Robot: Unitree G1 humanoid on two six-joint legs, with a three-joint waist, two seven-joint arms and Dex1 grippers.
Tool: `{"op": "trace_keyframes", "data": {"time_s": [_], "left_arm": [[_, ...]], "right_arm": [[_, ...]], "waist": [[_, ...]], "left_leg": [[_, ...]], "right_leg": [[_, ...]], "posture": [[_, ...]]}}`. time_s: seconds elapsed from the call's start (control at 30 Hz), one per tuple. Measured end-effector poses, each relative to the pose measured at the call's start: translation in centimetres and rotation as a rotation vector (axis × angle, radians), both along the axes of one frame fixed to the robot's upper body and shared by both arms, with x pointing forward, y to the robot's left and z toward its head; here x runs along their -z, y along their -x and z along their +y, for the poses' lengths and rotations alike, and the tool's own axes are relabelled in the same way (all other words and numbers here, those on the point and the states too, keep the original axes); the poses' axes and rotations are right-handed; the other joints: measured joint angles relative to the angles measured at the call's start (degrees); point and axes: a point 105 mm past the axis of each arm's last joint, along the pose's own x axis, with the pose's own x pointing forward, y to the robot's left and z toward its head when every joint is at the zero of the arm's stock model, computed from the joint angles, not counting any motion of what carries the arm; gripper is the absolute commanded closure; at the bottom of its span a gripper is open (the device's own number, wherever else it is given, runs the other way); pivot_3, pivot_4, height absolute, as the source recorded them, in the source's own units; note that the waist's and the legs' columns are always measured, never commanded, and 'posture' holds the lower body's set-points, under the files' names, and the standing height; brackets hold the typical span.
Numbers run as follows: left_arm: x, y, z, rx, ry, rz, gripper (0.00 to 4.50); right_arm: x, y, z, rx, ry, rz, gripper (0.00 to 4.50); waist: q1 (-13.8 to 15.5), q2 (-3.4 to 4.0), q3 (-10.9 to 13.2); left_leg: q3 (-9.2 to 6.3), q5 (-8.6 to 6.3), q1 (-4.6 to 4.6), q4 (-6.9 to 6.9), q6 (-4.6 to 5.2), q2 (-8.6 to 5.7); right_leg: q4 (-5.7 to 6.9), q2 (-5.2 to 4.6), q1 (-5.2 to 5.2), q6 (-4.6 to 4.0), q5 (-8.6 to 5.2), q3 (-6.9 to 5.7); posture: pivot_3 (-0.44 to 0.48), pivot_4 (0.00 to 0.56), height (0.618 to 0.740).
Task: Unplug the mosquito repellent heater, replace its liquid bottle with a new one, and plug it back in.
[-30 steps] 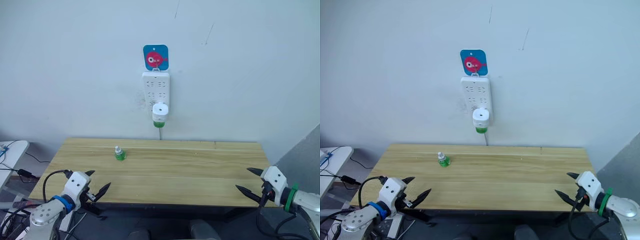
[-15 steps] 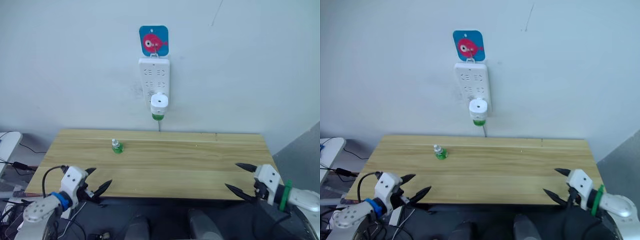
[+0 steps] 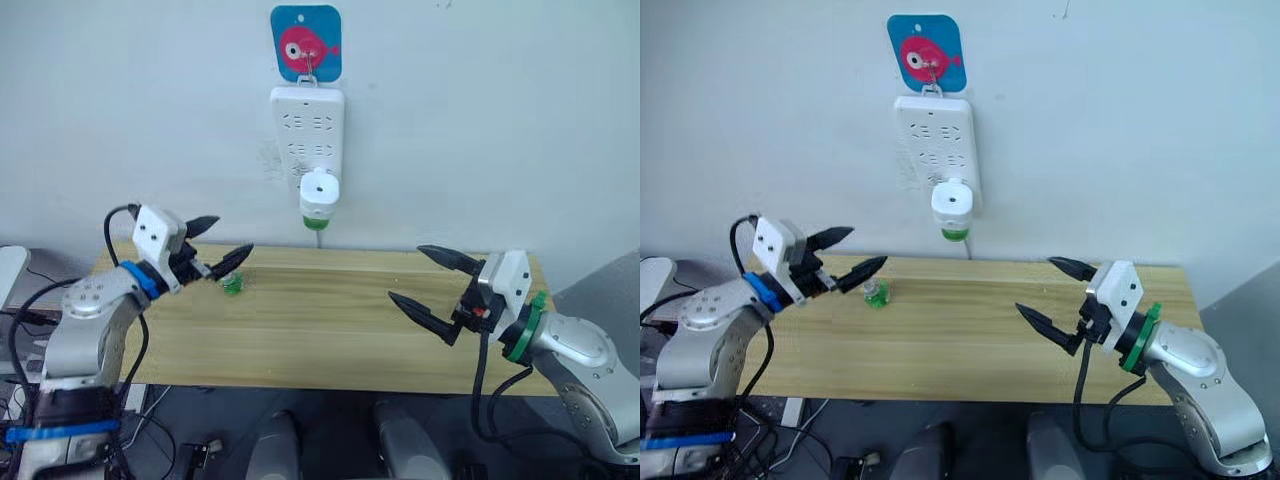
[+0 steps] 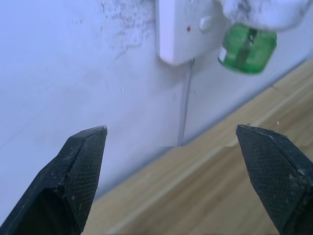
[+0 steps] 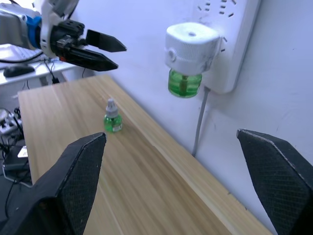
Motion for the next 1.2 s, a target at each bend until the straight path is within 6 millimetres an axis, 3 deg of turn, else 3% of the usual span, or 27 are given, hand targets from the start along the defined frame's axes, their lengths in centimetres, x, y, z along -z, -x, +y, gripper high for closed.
{"op": "trace_keyframes", "data": {"time_s": [0.17, 0.33, 0.57, 0.73, 1.03, 1.2], "left_arm": [[-3.7, -1.6, -1.5, 0.047, 0.062, -0.071, 1.46], [-4.2, -3.0, -1.8, 0.051, 0.094, -0.052, 1.46], [-4.4, -4.6, -4.1, 0.155, 0.105, -0.016, 1.46], [-5.1, -5.7, -4.8, 0.185, 0.095, -0.036, 1.46], [-5.1, -6.3, -6.3, 0.292, 0.069, -0.01, 1.46], [-5.6, -6.3, -7.7, 0.361, 0.048, -0.017, 1.46]], "right_arm": [[-1.2, -0.3, 0.5, -0.005, -0.026, -0.013, 0.0], [-1.4, -0.4, 0.6, 0.006, -0.035, -0.002, 0.0], [-2.1, 0.1, 1.3, 0.008, -0.057, -0.014, 0.0], [-2.3, 0.4, 1.7, 0.013, -0.061, -0.014, 0.0], [-2.6, 0.9, 2.3, 0.018, -0.084, -0.002, 0.0], [-2.7, 1.1, 2.3, 0.03, -0.087, -0.002, 0.0]], "waist": [[-0.16, -0.02, 0.54], [-0.59, -0.08, 1.12], [-1.06, -0.11, 1.54], [-1.48, -0.11, 1.62], [-2.38, -0.13, 1.9], [-2.71, -0.11, 1.93]], "left_leg": [[-0.01, 0.0, -0.02, 0.03, 0.0, 0.0], [-0.06, 0.0, -0.03, 0.03, 0.0, 0.0], [-0.23, 0.01, -0.14, 0.08, -0.01, 0.0], [-0.29, 0.01, -0.18, 0.08, -0.01, 0.0], [-0.44, 0.01, -0.38, 0.13, -0.01, -0.04], [-0.73, 0.02, -1.03, 0.4, -0.01, -0.06]], "right_leg": [[-0.01, 0.0, 0.01, 0.0, 0.0, -0.04], [0.0, -0.01, 0.01, -0.01, 0.0, -0.09], [0.0, -0.02, 0.0, -0.01, 0.01, -0.29], [-0.02, -0.02, -0.01, -0.01, 0.01, -0.36], [-0.03, -0.03, -0.08, 0.0, 0.0, -0.48], [0.05, -0.03, -0.57, -0.02, 0.02, -0.74]], "posture": [[-0.174, 0.295, 0.74], [-0.191, 0.303, 0.74], [-0.223, 0.309, 0.74], [-0.237, 0.311, 0.74], [-0.28, 0.315, 0.74], [-0.29, 0.313, 0.74]]}}
